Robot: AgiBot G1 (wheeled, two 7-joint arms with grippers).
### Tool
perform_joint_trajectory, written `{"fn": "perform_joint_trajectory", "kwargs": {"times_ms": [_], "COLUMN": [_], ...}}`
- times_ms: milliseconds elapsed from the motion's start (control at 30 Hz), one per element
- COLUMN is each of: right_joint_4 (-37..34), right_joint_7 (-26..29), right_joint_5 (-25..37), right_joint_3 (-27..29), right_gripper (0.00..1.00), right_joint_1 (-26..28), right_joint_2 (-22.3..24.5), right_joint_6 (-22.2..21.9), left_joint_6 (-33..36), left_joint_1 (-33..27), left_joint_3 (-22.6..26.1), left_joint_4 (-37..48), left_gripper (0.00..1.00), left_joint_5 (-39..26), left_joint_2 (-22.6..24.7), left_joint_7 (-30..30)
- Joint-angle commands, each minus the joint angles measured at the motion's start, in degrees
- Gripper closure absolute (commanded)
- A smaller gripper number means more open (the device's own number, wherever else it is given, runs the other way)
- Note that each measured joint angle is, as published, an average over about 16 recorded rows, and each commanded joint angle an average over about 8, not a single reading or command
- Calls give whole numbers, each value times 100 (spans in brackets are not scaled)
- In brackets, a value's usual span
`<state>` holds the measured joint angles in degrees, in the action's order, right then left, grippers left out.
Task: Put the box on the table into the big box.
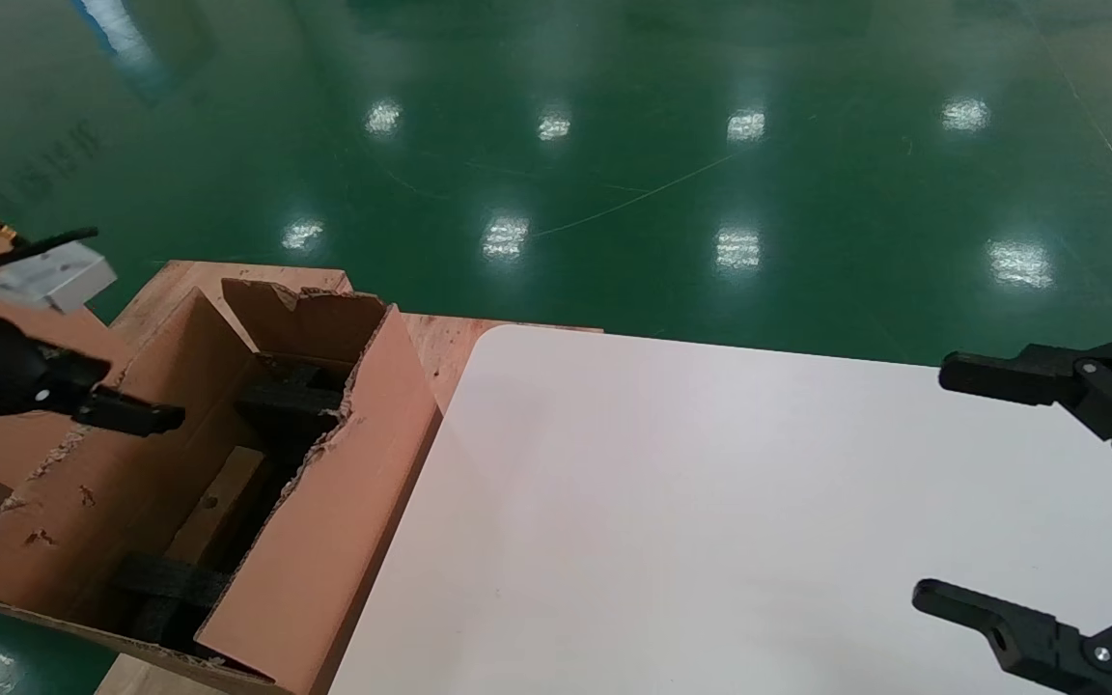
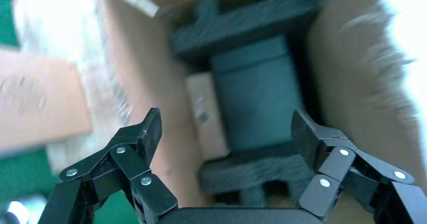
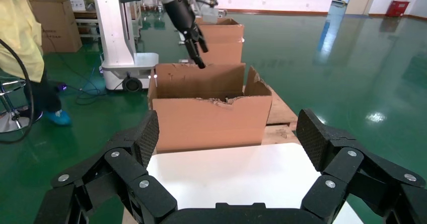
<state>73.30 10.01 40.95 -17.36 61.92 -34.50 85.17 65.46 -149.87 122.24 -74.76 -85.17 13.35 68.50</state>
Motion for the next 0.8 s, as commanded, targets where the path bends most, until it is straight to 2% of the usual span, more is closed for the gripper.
{"fn": "perform_joint_trajectory", "kwargs": {"times_ms": [33, 233, 467, 667, 800], "right_joint_4": [-1, -1, -1, -3, -5], "right_joint_7": [0, -1, -2, -3, -4], "right_joint_5": [0, -1, -2, -1, -1], "right_joint_3": [-1, -2, -4, -3, -4], "right_gripper": [0, 0, 0, 0, 0], "right_joint_1": [0, 1, 1, 1, 1], "right_joint_2": [0, 1, 1, 2, 2], "right_joint_6": [0, 0, -1, -2, -2], "left_joint_6": [45, 448, 1016, 1260, 1336], "left_joint_1": [-117, -353, -268, -86, 265], "left_joint_3": [-96, -495, -709, -828, -1196], "left_joint_4": [-162, -172, 69, 163, 177], "left_gripper": [0, 0, 0, 0, 0], "left_joint_5": [160, 1602, 3183, 3738, 3893], "left_joint_2": [-12, -132, -185, -51, 68], "left_joint_7": [-108, -918, -1761, -2162, -2351]}}
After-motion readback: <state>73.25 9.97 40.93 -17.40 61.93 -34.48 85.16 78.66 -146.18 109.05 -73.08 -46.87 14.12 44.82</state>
